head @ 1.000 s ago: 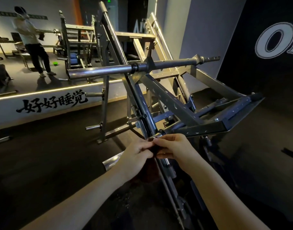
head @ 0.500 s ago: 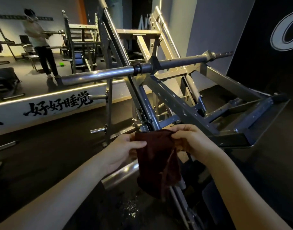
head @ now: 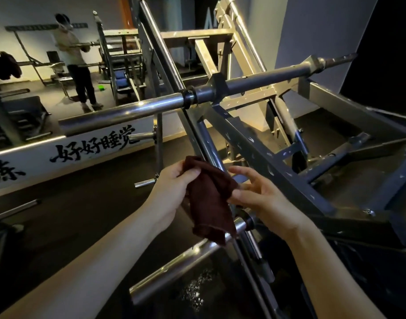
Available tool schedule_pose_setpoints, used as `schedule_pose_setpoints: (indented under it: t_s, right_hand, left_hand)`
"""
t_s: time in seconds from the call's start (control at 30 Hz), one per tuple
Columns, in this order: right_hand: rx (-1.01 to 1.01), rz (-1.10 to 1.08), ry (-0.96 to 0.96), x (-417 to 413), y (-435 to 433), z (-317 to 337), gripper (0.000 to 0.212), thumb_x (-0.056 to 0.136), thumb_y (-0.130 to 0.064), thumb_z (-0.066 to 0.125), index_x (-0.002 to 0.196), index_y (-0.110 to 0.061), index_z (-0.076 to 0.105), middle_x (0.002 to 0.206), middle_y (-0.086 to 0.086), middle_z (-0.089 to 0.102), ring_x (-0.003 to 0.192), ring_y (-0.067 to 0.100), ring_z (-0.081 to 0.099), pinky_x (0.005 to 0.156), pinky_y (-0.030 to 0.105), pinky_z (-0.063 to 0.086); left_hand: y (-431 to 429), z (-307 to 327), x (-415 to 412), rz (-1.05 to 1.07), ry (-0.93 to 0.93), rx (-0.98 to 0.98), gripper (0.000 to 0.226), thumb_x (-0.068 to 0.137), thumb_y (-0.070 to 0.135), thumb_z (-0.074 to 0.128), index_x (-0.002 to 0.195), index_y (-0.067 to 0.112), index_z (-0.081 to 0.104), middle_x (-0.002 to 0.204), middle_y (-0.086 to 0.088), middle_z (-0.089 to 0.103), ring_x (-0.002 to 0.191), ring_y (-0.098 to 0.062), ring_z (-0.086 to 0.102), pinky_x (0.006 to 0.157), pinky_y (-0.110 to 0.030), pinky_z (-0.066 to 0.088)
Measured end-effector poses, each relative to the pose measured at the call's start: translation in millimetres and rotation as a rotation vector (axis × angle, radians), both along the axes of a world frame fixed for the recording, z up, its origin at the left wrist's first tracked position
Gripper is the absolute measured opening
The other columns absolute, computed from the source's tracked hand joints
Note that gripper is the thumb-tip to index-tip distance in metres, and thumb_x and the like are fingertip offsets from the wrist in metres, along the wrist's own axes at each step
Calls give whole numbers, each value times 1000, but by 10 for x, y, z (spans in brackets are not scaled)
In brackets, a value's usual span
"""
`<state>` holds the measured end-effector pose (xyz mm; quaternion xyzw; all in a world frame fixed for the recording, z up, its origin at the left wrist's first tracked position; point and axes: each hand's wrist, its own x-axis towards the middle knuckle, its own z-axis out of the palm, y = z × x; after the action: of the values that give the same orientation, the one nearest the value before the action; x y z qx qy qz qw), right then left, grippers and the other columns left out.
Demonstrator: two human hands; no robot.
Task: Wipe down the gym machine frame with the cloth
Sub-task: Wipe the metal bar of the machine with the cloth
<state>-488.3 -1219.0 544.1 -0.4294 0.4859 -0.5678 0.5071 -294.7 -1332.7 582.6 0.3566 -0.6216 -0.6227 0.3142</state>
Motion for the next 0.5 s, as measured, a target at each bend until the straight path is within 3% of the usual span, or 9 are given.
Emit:
schedule_pose_setpoints:
  t_s: [0.07, 0.17, 0.23, 0.33, 0.5]
  right_hand:
    - [39, -24, -29, 56, -76, -113, 71, 82, -10, 79, 144, -27, 49, 121, 16, 72, 118, 32, 67, 106, 48, 48]
    - [22, -60, -256, 111, -167, -183, 67, 84, 1, 74, 144, -17, 50, 124, 17, 69, 115, 35, 67, 95, 44, 55]
    - [13, -56, -346, 130, -198, -154, 60, 87, -8, 70, 144, -15, 52, 132, 18, 65, 119, 39, 64, 95, 48, 56]
    - [122, 37, -308, 257, -280, -149, 57, 91, -29, 69, 143, -12, 53, 138, 19, 62, 126, 42, 60, 108, 59, 46]
    - [193, -133, -248, 497, -458, -167, 65, 83, -41, 74, 136, -7, 59, 129, 17, 68, 118, 36, 66, 102, 51, 52]
  left_hand:
    - [-92, -35, -19, 2, 24, 146, 22, 102, 24, 59, 118, 20, 74, 113, -3, 76, 113, -24, 68, 91, -37, 53]
    - [-230, -75, -11, -34, 48, 272, 25, 101, 25, 60, 120, 17, 73, 117, -9, 74, 117, -30, 66, 95, -43, 53]
    - [-328, -108, 16, -104, 36, 306, 29, 100, 29, 61, 124, 19, 72, 122, -8, 73, 119, -31, 65, 103, -49, 51]
    - [-467, -140, 84, -240, 26, 298, 35, 97, 33, 64, 130, 21, 68, 129, -5, 69, 124, -29, 63, 108, -51, 48]
    - [-788, -135, 198, -267, -128, 293, 26, 91, 25, 73, 117, 24, 75, 116, -3, 75, 117, -31, 66, 107, -51, 48]
